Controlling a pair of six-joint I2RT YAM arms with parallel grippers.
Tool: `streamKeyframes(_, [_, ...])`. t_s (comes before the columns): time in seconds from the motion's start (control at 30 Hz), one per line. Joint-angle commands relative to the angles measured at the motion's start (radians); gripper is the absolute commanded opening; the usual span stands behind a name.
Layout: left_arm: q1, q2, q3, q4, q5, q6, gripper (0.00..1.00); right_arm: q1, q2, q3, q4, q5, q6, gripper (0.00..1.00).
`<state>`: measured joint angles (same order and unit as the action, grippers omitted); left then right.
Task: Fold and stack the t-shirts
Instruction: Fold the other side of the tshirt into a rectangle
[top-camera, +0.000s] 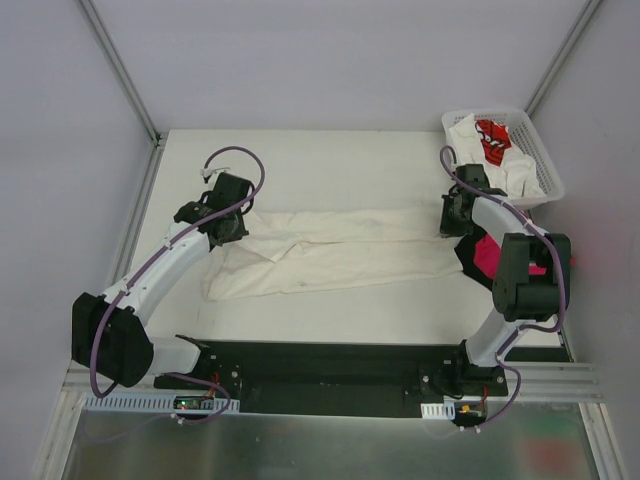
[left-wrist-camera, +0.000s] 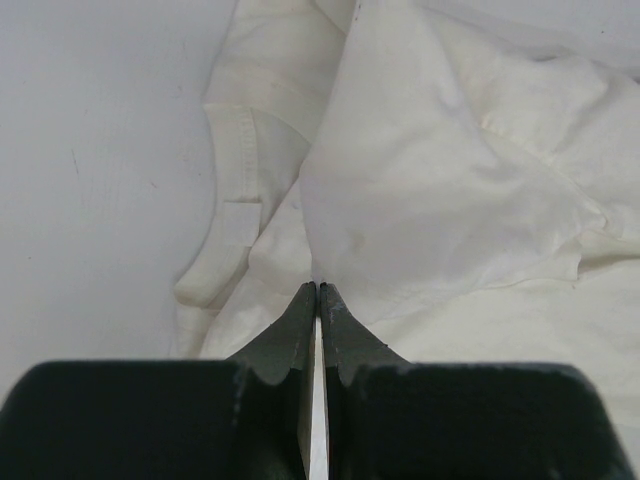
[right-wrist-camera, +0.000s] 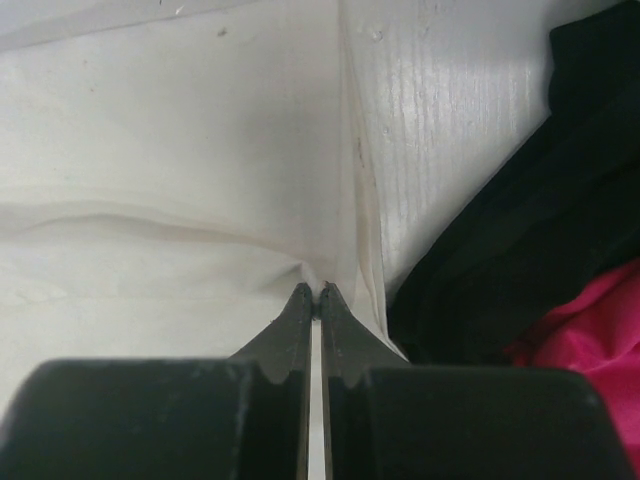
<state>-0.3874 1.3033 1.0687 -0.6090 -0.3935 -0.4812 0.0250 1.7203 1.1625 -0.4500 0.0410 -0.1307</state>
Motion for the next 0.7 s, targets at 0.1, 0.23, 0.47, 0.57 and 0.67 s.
streamKeyframes(0.1, [-0.010, -0.007, -0.007, 0.014, 0.004, -0.016, 0.00, 0.012, -0.001, 0.022, -0.039, 0.069, 0.023, 0.16])
streamKeyframes(0.23, [-0.010, -0.006, -0.013, 0.018, 0.013, -0.017, 0.00, 0.012, -0.024, -0.007, -0.024, 0.080, 0.048, 0.22])
streamKeyframes(0.47, [-0.010, -0.022, -0.018, 0.028, 0.016, -0.011, 0.00, 0.013, -0.142, -0.049, -0.013, 0.219, 0.083, 0.25])
streamKeyframes(0.57, [-0.010, -0.030, -0.026, 0.035, 0.021, -0.011, 0.00, 0.015, -0.237, -0.061, -0.009, 0.288, 0.091, 0.25])
streamKeyframes(0.67, [-0.010, -0.041, -0.032, 0.041, 0.021, -0.011, 0.00, 0.024, -0.359, -0.061, -0.001, 0.339, 0.097, 0.26])
